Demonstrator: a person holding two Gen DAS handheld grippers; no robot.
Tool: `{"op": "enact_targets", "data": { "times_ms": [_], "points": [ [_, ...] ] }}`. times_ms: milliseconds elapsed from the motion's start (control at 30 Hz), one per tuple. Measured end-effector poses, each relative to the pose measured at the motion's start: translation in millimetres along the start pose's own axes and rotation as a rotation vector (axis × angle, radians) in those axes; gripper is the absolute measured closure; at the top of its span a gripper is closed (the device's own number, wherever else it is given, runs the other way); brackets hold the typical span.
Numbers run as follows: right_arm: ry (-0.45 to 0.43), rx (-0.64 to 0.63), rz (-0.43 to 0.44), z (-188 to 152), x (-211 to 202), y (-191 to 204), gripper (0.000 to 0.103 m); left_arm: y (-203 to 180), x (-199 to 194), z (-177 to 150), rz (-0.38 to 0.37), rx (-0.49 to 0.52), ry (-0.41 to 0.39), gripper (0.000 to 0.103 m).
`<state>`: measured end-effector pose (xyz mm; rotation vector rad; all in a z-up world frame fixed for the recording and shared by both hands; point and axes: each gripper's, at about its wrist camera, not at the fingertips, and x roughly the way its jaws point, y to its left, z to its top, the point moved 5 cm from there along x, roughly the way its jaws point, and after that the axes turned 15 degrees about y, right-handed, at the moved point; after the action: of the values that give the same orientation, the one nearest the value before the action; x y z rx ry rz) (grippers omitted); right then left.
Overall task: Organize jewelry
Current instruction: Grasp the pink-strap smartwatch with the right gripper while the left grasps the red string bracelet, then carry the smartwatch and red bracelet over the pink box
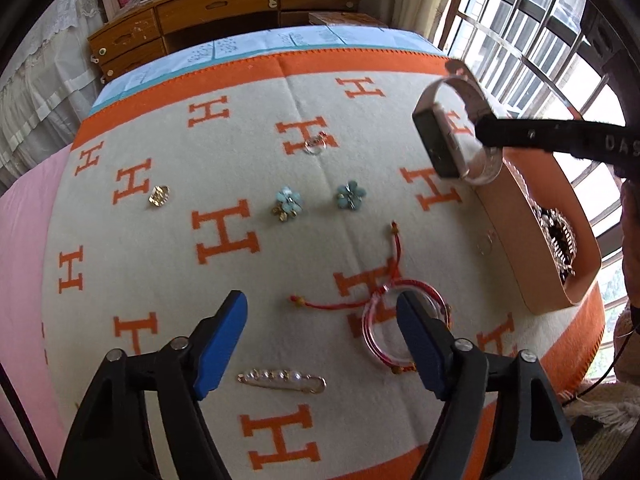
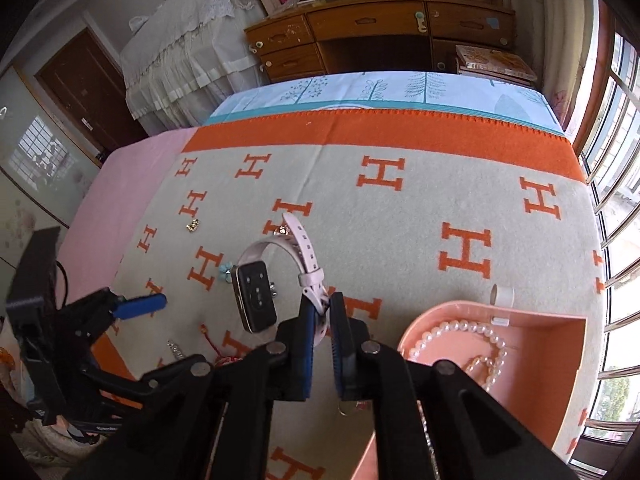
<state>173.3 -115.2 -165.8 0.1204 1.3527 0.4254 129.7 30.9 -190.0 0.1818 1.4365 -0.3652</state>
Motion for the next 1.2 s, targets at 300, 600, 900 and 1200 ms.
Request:
{"op": "enact_targets", "data": {
  "times_ms": [300, 600, 900, 1200],
  "points": [
    [-0.073, -0.004, 0.07, -33, -27, 4, 0.096, -15, 21, -6, -0.038, -0.021, 0.093, 0.071],
    [-0.155, 0.063, 0.098, -58, -55, -20, 0.096, -37, 16, -1, -0.059, -0.034, 0.083, 0.099],
    [-0.278, 0.128, 0.105, -90, -96, -49, 0.096, -66, -37, 5, -0.048, 0.001, -0.04, 0.099],
    [-0.305, 0.195, 0.046, -124, -103, -79, 0.096, -118, -100, 24, -0.035, 0.105, -0.168, 0.099]
  ]
}}
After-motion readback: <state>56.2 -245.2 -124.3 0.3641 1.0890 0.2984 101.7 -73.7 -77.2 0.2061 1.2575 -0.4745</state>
